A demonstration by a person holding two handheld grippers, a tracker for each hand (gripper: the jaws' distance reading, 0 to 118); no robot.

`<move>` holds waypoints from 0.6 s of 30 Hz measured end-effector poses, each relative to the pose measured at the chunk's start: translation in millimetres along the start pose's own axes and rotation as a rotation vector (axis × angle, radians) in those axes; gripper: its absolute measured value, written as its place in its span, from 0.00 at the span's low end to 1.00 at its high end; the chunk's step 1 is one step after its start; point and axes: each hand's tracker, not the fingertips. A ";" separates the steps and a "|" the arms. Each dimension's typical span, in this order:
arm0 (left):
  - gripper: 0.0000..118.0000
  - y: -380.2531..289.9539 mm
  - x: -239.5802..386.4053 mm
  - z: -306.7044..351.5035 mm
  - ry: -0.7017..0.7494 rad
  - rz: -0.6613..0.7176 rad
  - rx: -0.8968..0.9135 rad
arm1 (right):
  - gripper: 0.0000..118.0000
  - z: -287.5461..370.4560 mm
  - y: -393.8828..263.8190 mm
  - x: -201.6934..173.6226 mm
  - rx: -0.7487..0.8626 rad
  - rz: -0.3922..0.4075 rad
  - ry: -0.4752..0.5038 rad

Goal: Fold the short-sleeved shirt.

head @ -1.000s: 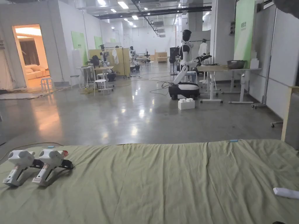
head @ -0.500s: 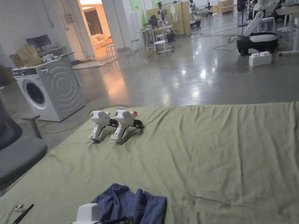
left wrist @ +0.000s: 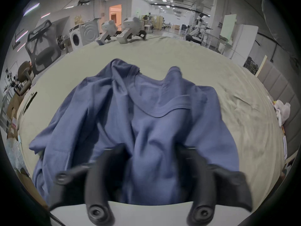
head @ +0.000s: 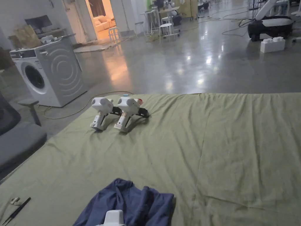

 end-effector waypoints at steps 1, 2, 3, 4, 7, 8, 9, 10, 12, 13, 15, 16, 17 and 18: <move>0.27 1.1 2.5 0.9 0.008 -0.015 0.005 | 0.00 0.5 -0.9 0.1 -0.006 0.001 0.005; 0.18 0.2 4.4 -1.1 0.057 -0.042 -0.003 | 0.00 1.8 -2.1 0.3 -0.008 0.001 0.010; 0.16 0.9 2.6 -4.3 0.047 -0.042 -0.016 | 0.00 4.0 -2.9 0.8 -0.008 0.001 0.014; 0.13 2.2 -0.9 -6.9 0.032 -0.031 -0.025 | 0.00 7.7 -3.7 1.3 -0.004 0.000 0.017; 0.01 19.9 -15.2 2.1 -0.005 0.194 -0.066 | 0.00 19.4 -5.8 8.1 0.021 -0.024 0.024; 0.01 30.3 -19.1 18.3 -0.041 0.312 -0.006 | 0.00 23.3 -7.7 12.9 0.029 -0.038 0.030; 0.01 39.4 -20.2 35.3 -0.080 0.341 0.068 | 0.00 24.4 -9.0 17.3 0.029 -0.050 0.035; 0.01 53.8 -18.9 52.5 -0.092 0.331 0.129 | 0.00 24.5 -10.4 22.4 0.027 -0.060 0.040; 0.01 79.9 -6.2 79.8 -0.071 0.243 0.177 | 0.00 25.6 -13.6 30.4 0.023 -0.078 0.032; 0.01 93.0 1.4 94.2 -0.131 0.238 0.199 | 0.00 28.9 -15.0 34.2 0.032 -0.090 0.027; 0.01 116.1 26.3 121.5 -0.204 0.228 0.268 | 0.00 36.7 -17.3 40.9 0.059 -0.124 0.028; 0.01 126.5 46.4 131.9 -0.226 0.177 0.316 | 0.00 40.0 -19.6 43.8 0.069 -0.145 0.026; 0.01 135.9 69.7 138.8 -0.251 0.109 0.339 | 0.00 43.7 -21.0 46.8 0.074 -0.158 0.026; 0.01 142.7 91.5 142.8 -0.280 0.065 0.344 | 0.00 47.3 -22.0 48.8 0.077 -0.162 0.022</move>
